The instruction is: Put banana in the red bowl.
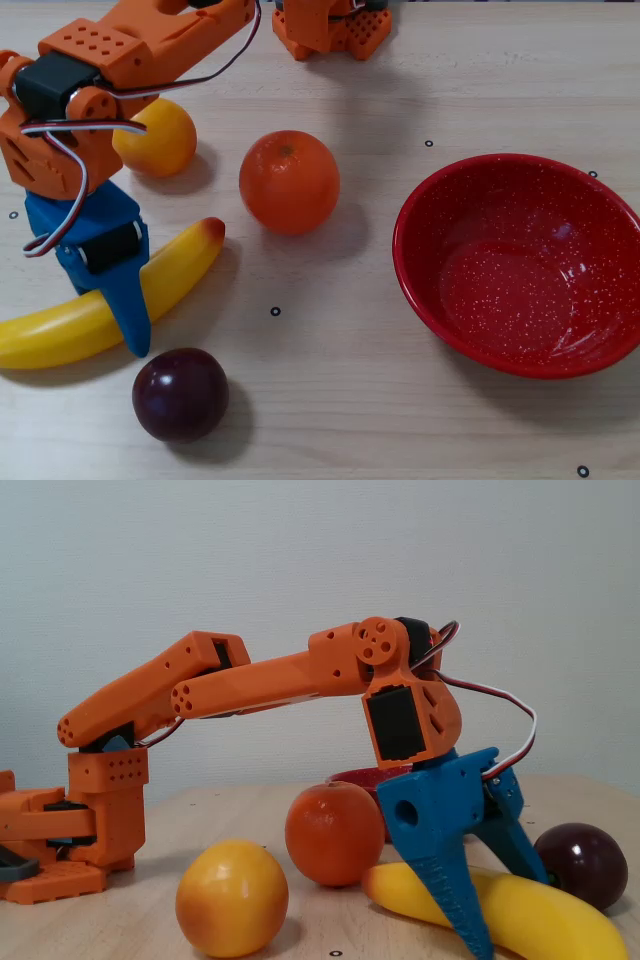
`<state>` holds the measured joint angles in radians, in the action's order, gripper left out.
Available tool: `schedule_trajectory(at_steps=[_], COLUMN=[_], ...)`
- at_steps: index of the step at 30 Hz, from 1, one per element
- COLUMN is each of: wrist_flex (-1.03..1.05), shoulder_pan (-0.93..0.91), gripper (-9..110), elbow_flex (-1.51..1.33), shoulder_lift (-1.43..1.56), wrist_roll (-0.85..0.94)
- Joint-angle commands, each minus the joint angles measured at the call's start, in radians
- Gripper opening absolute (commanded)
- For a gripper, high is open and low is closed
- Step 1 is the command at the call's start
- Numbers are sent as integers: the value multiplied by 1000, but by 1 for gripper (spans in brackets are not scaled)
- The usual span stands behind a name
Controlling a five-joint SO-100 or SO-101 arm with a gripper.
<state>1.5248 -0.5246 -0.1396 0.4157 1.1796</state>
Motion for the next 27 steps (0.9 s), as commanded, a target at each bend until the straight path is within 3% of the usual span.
schedule_trajectory(at_steps=[1,14,27], wrist_flex=[40,52,55], shoulder_pan=[-6,-6,-8], gripper=[31,21,0], elbow_flex=[40,34,21], shoulder_lift=[37,40,43], wrist_roll=[18,37,80])
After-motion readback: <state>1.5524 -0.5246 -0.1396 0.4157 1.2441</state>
